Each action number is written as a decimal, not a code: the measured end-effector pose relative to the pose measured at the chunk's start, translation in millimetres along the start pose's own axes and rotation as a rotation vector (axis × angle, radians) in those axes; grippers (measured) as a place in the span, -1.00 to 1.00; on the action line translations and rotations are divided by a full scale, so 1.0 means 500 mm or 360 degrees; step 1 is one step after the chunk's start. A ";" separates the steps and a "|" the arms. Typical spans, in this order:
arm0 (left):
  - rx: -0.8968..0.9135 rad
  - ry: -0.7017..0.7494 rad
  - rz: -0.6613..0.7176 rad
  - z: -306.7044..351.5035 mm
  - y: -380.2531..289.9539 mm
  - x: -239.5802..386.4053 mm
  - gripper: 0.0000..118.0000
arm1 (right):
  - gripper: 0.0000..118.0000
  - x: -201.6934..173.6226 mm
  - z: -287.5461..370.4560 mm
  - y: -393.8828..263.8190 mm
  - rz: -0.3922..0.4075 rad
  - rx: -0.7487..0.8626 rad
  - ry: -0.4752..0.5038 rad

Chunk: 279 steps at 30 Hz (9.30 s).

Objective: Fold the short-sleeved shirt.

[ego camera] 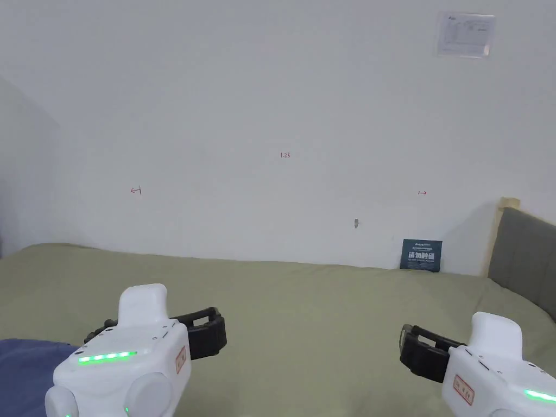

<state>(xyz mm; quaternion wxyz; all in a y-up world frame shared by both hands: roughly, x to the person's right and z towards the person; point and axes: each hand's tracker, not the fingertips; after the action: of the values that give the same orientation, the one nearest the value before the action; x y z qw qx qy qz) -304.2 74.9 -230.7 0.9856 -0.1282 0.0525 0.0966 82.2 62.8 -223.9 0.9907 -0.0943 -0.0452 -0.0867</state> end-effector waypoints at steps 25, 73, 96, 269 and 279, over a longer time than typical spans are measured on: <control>0.0253 0.0383 -0.2575 -0.025 -0.090 0.126 1.00 | 0.99 -0.135 -0.063 -0.053 0.2555 0.0178 -0.0094; 0.0157 0.0147 -0.0258 0.025 0.010 0.019 -1.00 | -1.00 -0.088 0.013 0.015 0.0316 0.0084 -0.0102; 0.0175 0.0996 -0.0113 0.316 0.005 -0.381 -1.00 | -1.00 -0.639 0.049 -0.089 0.0444 -0.0051 0.0994; -0.1239 -0.0373 -0.0139 -0.610 -0.182 -0.102 -0.95 | -0.99 0.148 -0.184 -0.167 0.0191 -0.0681 -0.0160; -0.1245 -0.0409 -0.0102 -0.580 -0.184 -0.086 -0.95 | 0.24 0.222 -0.405 -0.184 -0.0286 -0.0864 0.0133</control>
<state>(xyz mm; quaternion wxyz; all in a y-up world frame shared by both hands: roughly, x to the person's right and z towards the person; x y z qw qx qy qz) -350.0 -96.3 -481.9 0.8636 -0.4816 -0.1158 0.0936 189.4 -83.7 -393.8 0.9186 -0.3480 0.0123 -0.1867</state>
